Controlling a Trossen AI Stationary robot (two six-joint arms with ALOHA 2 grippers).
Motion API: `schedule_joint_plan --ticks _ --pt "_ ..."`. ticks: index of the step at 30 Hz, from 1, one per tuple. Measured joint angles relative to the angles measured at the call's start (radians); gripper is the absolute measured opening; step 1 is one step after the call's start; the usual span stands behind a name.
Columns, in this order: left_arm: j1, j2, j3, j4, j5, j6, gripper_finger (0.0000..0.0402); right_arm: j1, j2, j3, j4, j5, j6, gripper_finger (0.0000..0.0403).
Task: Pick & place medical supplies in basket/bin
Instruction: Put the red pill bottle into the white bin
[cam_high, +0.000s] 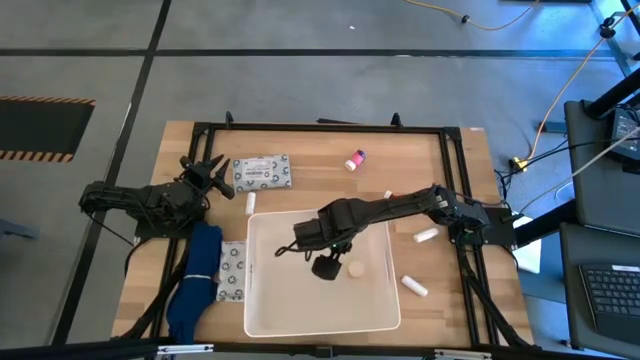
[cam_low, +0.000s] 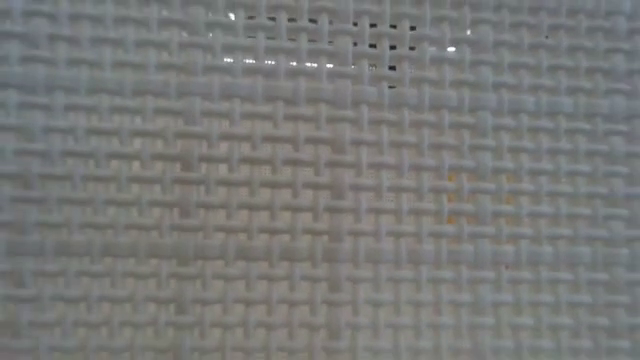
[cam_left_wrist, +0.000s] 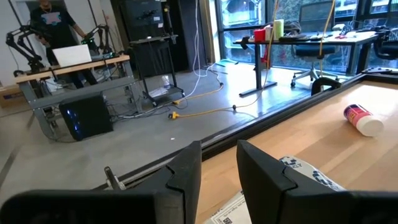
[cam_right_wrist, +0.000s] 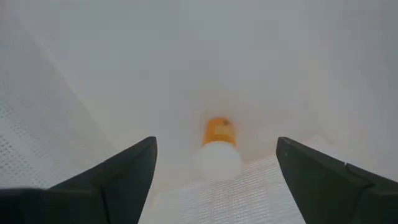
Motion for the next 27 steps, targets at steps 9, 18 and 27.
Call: schedule_joint_plan --ticks 9,18,27 --pt "0.0 0.0 0.0 0.0 0.0 0.002 0.0098 0.001 -0.111 0.0 0.018 0.166 0.026 0.033" --pt "0.0 0.0 0.0 0.0 0.0 0.001 0.0098 0.029 -0.332 0.0 0.122 0.301 -0.059 0.033" --pt "0.0 0.0 0.0 0.0 0.0 0.001 0.0098 0.071 -0.563 -0.029 0.002 0.686 0.047 0.033"
